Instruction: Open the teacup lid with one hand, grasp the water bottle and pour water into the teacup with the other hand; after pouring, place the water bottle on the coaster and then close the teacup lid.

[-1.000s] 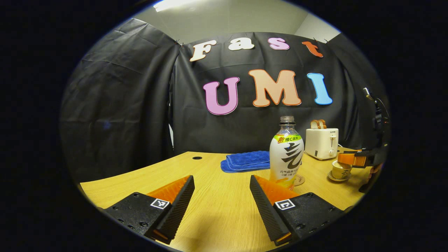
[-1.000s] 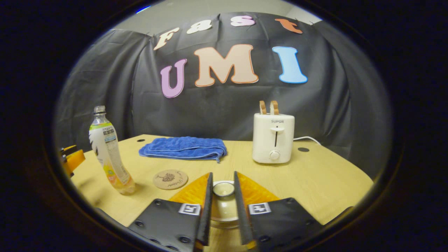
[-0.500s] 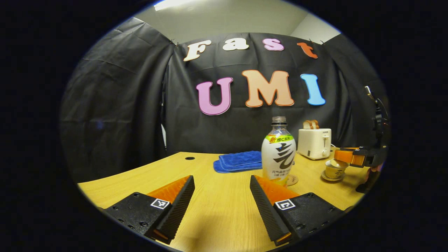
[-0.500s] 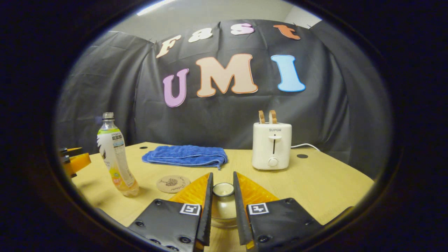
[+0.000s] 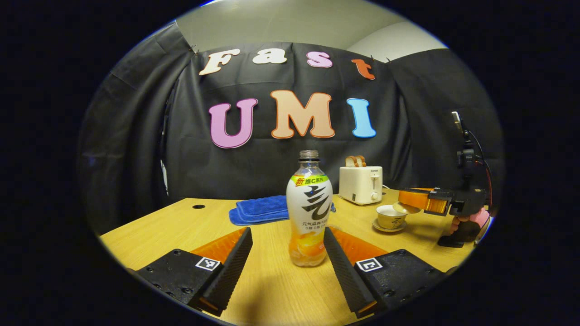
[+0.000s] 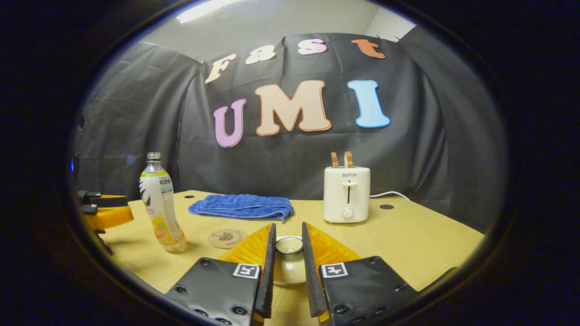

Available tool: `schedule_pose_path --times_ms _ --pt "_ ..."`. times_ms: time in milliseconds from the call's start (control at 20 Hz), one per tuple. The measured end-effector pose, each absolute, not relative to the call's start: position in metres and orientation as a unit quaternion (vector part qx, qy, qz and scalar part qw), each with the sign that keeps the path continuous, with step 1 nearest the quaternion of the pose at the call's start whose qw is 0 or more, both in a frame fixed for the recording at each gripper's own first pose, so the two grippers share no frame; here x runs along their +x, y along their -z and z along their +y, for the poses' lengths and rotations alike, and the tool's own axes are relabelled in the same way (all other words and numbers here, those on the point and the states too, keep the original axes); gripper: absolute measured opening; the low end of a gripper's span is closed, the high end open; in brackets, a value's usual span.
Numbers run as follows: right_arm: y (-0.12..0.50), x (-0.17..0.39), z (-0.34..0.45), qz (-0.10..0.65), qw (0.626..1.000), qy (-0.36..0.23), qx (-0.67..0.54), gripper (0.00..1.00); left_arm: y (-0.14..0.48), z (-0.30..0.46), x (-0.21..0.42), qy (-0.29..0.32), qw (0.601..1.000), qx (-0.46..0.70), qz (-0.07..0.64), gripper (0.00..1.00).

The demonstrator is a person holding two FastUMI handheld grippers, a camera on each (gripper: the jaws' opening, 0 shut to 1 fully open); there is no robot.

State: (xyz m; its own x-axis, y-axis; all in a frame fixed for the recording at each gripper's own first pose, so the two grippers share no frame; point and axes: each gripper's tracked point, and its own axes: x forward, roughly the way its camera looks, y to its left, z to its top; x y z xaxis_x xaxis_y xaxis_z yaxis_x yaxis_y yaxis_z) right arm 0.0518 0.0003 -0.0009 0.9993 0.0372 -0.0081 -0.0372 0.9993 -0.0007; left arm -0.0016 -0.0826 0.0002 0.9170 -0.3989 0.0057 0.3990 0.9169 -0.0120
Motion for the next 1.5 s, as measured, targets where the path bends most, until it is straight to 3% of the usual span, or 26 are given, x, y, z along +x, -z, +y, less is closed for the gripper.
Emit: schedule_pose_path --times_ms 700,900,1000,1150,1500 --pt "-0.002 0.023 -0.034 0.002 1.000 0.001 0.000 0.34 0.017 -0.130 0.057 0.226 0.973 0.005 0.051 0.93" --pt "-0.002 0.021 -0.042 0.001 1.000 0.007 -0.001 0.34 0.019 -0.139 0.069 0.226 0.972 0.015 0.055 0.84" --pt "-0.001 0.020 -0.045 0.002 1.000 0.009 -0.001 0.34 0.021 -0.138 0.070 0.224 0.973 0.020 0.057 0.70" --pt "-0.002 0.020 -0.052 0.001 1.000 0.016 -0.001 0.34 0.022 -0.137 0.070 0.218 0.973 0.031 0.061 0.60" --pt "-0.003 0.017 -0.082 0.000 0.999 0.051 -0.001 0.34 0.012 -0.153 0.088 0.193 0.955 0.222 0.040 0.54"
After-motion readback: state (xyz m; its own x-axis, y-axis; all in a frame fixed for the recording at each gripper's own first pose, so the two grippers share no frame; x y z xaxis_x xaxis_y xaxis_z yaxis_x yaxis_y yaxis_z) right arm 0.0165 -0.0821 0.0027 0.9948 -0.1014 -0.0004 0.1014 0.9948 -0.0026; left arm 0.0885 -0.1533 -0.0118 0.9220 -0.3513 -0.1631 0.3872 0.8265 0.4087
